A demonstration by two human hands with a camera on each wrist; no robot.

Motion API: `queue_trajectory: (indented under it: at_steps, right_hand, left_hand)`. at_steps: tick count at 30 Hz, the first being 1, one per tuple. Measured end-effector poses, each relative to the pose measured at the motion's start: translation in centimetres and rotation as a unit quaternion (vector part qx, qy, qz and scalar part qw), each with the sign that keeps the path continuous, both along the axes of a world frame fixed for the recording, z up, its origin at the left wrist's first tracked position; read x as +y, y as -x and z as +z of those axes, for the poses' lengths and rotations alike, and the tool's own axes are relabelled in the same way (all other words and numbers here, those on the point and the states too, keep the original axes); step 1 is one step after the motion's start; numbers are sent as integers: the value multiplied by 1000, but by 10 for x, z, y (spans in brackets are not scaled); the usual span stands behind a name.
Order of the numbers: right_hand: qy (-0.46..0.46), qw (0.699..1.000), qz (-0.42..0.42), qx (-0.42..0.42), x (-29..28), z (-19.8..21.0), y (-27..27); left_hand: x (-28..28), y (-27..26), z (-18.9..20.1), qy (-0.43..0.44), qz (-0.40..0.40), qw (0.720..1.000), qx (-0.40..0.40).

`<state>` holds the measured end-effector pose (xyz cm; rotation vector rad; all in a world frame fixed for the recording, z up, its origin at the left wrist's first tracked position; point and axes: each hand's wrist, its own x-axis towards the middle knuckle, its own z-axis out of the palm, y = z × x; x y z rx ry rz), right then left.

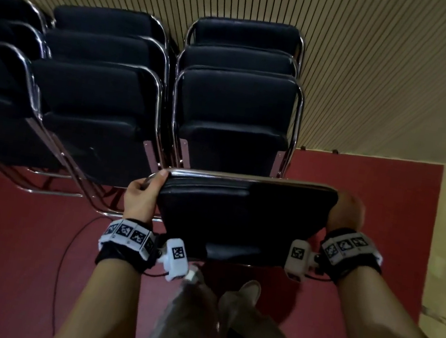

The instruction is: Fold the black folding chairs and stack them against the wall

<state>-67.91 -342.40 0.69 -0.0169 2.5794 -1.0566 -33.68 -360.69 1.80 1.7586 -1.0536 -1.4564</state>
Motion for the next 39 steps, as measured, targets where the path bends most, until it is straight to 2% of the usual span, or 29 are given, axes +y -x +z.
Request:
queue_trajectory:
  at_steps: [3,6,10,14,18,23,33,39]
  right_hand:
    - [-75,997,22,8,-27,-9,10]
    - [-96,995,16,6,-52,-17,16]
    - [-33,998,-22,-41,-77,-28,14]
    - [23,997,-62,-29,-106,-30,10]
    - [17,997,-67,-39,-136,-33,16]
    - [13,996,-74,-44,-164,-40,25]
    - [-13,994,-92,-58,-199,-46,54]
    - [-40,994,-64,-78,-214,-49,76]
  left_hand:
    - [-27,13,-14,-1,-9,1000,-8]
    - [-57,25,-24,-23,-28,999,-15]
    - [-91,39,-37,-38,-43,998,-35]
    - [-127,46,-51,-54,-63,995,-58]
    - [-156,53,-61,-69,-62,993,-69]
    - [-185,69,-62,-86,-57,994,-41]
    - [-217,99,-62,-118,-64,989,-62]
    - [-230,113,-63,-115,-61,989,-67]
